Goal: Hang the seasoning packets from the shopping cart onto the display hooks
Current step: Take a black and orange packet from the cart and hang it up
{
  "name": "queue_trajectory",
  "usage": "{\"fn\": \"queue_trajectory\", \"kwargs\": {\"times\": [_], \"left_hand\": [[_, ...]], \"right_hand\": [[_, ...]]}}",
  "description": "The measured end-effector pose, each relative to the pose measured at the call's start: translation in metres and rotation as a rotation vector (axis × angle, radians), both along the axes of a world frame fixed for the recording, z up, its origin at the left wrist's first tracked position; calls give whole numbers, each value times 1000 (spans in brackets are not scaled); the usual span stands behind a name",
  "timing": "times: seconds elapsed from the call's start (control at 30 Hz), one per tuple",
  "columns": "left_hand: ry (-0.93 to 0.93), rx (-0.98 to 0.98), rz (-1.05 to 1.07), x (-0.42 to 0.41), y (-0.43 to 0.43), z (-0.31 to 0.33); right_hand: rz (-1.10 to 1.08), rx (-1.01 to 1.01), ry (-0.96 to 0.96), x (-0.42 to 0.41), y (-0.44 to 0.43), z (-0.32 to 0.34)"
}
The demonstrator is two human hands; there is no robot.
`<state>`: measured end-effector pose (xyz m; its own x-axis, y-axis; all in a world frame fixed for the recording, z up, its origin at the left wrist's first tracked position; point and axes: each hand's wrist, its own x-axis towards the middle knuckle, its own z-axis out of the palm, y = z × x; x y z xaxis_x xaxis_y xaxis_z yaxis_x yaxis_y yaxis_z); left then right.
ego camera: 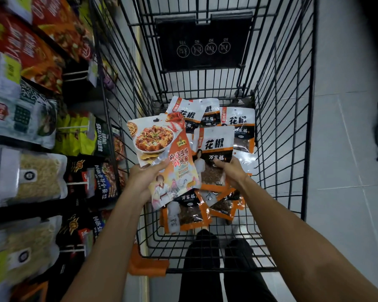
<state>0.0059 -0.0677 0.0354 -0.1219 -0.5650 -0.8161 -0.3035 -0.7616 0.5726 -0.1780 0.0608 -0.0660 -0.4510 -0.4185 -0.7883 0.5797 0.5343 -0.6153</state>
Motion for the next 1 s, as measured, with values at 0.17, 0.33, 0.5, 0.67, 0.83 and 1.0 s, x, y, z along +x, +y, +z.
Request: {"fn": "queue_trajectory", "kwargs": {"times": [0.17, 0.33, 0.5, 0.67, 0.83, 1.0], "left_hand": [[114, -5, 12, -3, 4, 45], [140, -130, 34, 3, 13, 100], [171, -349, 8, 31, 34, 166], [224, -593, 128, 87, 81, 240], [92, -839, 354, 163, 153, 321], [-95, -972, 494, 254, 241, 387]], "right_hand": [[-21, -105, 52, -16, 15, 67], [37, -277, 125, -29, 21, 146], [184, -419, 165, -32, 16, 225], [444, -587, 227, -15, 8, 298], [718, -767, 270, 45, -2, 374], [986, -956, 215, 140, 6, 447]]}}
